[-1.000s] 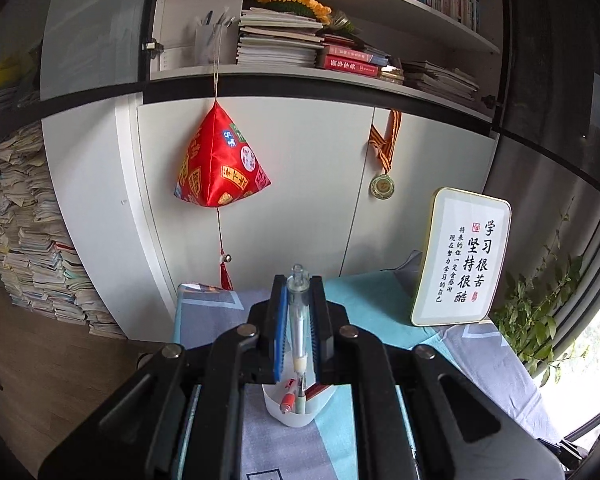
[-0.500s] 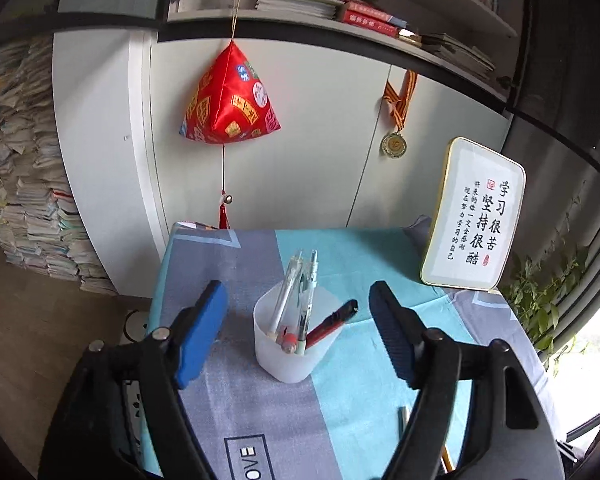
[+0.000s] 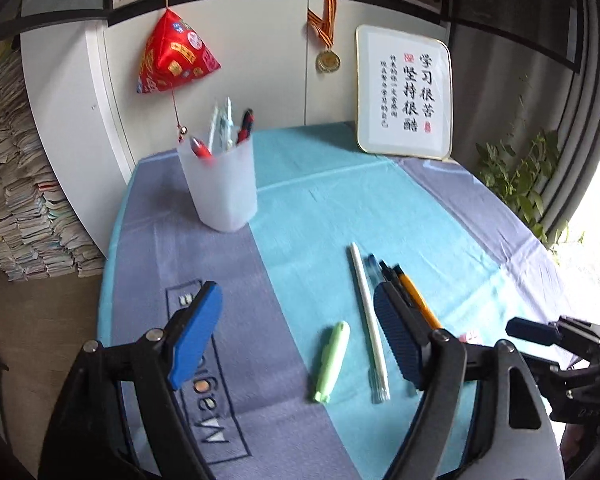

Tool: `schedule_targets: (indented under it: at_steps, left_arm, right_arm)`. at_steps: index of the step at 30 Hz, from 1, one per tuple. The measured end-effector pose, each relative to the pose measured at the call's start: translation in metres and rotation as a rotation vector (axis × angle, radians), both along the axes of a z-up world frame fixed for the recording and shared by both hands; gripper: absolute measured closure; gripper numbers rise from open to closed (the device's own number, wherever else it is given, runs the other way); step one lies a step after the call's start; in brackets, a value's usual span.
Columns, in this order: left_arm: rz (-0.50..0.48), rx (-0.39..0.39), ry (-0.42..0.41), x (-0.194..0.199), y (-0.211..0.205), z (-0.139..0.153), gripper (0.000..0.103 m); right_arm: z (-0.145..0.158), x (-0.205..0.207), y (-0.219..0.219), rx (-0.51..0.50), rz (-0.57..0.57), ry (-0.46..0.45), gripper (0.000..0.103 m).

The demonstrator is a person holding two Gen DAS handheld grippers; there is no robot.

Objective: Organize stationery
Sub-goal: 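Move both grippers back over the remaining pens and pink eraser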

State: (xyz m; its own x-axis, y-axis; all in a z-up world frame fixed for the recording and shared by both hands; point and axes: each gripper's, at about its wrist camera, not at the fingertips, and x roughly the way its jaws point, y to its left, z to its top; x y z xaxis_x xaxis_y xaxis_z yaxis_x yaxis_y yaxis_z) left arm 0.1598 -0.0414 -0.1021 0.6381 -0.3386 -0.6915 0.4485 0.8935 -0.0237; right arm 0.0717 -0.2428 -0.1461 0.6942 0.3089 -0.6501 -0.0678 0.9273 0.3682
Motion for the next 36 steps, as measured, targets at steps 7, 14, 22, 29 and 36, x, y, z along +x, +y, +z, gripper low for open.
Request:
schedule_targets:
  at_steps: [7,14,22,29,36]
  left_arm:
    - [-0.05,-0.041,0.067,-0.034,-0.006,-0.034,0.026]
    - [-0.053,-0.079,0.12,-0.036,-0.006,-0.048,0.026]
    - [-0.067,-0.044,0.108,-0.044,-0.013,-0.052,0.026]
    - [-0.02,-0.047,0.103,-0.046,0.002,-0.051,0.026]
    - [-0.025,-0.064,0.111,-0.048,0.004,-0.052,0.026]
  right_arm:
    - [0.001,-0.005,0.016,0.047,0.083,-0.031,0.051]
    - [-0.017,0.002,0.024,0.061,0.099,0.006,0.051]
    - [-0.024,0.006,0.014,0.188,0.072,0.038,0.051]
    - [-0.031,0.003,0.032,0.147,-0.067,0.1,0.051]
    - [-0.028,-0.004,-0.012,0.142,-0.156,0.048,0.051]
